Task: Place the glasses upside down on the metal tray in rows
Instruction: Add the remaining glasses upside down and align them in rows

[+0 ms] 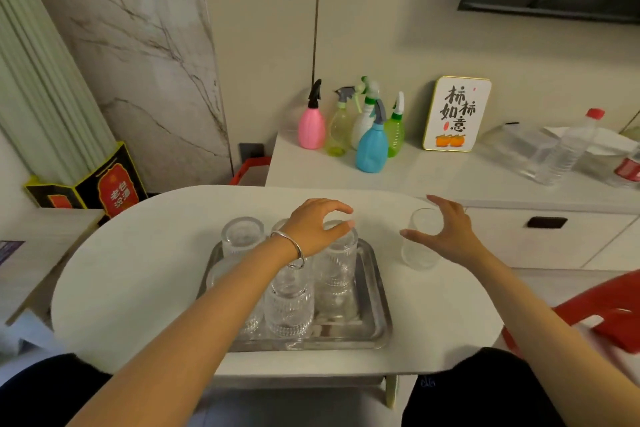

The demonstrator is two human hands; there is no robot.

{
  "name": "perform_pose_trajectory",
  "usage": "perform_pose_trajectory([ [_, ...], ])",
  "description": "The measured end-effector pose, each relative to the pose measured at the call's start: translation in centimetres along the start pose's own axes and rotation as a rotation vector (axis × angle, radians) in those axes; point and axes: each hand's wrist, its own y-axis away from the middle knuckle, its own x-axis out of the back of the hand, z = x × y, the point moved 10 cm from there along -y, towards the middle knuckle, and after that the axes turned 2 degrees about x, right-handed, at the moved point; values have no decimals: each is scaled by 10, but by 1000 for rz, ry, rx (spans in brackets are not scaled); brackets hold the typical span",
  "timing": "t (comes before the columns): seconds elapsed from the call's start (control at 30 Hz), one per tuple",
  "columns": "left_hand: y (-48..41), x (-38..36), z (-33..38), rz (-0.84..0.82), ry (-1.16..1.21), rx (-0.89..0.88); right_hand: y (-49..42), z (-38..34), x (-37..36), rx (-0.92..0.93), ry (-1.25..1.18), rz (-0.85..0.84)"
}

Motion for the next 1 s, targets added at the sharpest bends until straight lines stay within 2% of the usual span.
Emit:
perform_pose_trajectory([
  [0.13, -6, -9, 2, -5, -3, 18, -6, 12, -11, -52, 28, -34],
  [0.3, -6, -13, 2, -8, -69, 15, 7, 2, 6, -4, -26, 63],
  [0.43, -6, -9, 10, 21, -53, 14, 26, -23, 34, -2, -510, 155],
  [0.6, -4, -13, 42, -73, 345, 34, 48, -84, 35, 48, -1022, 26],
  [0.7, 0, 10, 48, 25, 590, 37, 57, -110, 29, 131, -1166, -50],
  [0.83, 8, 35, 44, 129, 758, 33, 65, -126, 15, 204, -1083, -208],
  [0.93, 12, 42, 48, 113, 786, 1, 74, -133, -1, 236, -934, -326],
  [1.0, 16, 40, 55, 69, 759, -39, 79, -136, -6, 255, -865, -343],
])
